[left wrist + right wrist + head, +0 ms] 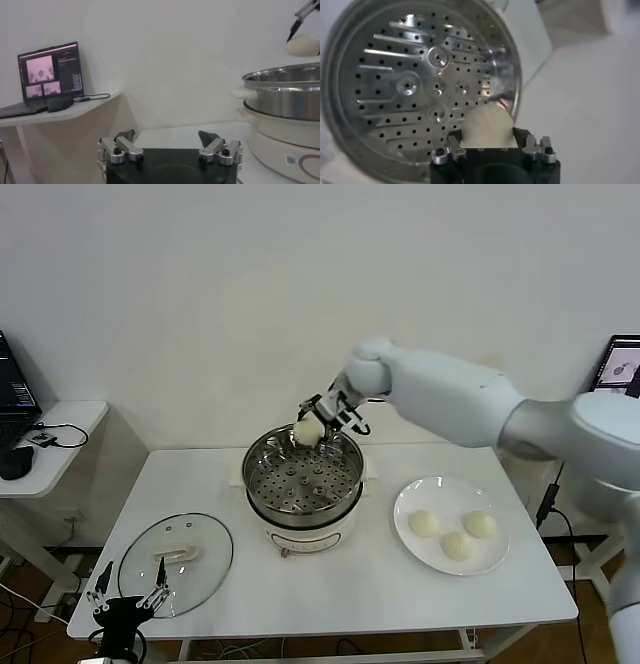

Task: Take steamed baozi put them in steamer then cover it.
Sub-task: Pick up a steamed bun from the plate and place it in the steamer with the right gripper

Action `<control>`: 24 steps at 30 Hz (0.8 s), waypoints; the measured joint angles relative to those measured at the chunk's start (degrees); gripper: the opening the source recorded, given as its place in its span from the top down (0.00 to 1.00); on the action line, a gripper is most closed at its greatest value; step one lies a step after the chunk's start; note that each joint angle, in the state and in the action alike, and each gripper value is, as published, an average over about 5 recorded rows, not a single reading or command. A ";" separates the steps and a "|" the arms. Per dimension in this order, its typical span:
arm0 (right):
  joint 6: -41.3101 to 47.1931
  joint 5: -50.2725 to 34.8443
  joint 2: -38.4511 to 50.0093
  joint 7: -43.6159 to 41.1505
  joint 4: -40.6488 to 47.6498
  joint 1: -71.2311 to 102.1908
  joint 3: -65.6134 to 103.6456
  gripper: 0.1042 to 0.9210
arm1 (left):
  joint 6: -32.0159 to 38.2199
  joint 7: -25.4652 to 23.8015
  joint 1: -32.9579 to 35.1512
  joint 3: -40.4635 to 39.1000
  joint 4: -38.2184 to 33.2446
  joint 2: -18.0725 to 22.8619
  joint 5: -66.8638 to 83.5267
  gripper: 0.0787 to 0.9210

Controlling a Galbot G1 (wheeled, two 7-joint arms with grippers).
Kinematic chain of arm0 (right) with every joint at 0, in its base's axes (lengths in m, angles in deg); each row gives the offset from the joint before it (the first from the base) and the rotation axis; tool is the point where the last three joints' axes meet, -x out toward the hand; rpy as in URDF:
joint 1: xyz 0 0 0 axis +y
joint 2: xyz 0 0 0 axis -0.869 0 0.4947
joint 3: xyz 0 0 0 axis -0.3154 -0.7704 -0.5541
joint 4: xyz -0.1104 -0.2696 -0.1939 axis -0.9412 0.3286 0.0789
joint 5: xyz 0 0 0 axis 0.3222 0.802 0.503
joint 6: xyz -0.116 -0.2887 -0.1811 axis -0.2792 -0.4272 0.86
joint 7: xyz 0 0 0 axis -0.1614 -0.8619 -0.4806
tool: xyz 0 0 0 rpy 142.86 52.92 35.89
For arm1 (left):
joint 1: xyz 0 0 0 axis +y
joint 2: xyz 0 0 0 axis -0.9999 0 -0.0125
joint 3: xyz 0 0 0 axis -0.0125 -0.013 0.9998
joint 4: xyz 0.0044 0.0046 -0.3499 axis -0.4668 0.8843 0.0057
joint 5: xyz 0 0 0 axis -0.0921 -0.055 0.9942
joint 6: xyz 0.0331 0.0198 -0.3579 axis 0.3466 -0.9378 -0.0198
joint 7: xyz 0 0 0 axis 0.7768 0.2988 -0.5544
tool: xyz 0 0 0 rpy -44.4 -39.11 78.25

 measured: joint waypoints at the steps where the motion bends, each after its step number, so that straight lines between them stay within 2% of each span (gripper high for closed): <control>1: -0.77 0.93 -0.48 0.25 0.53 0.35 -0.07 0.32 | 0.01 0.00 0.00 0.00 0.02 0.02 0.01 0.12; 21: -11.58 16.84 -6.78 4.99 10.87 6.46 2.47 0.32 | 0.26 0.06 0.06 -0.32 0.55 -0.30 -0.14 0.12; 24: -12.51 18.40 -7.24 5.62 12.28 6.90 3.11 0.29 | 0.27 0.07 0.01 -0.30 0.53 -0.31 -0.14 0.12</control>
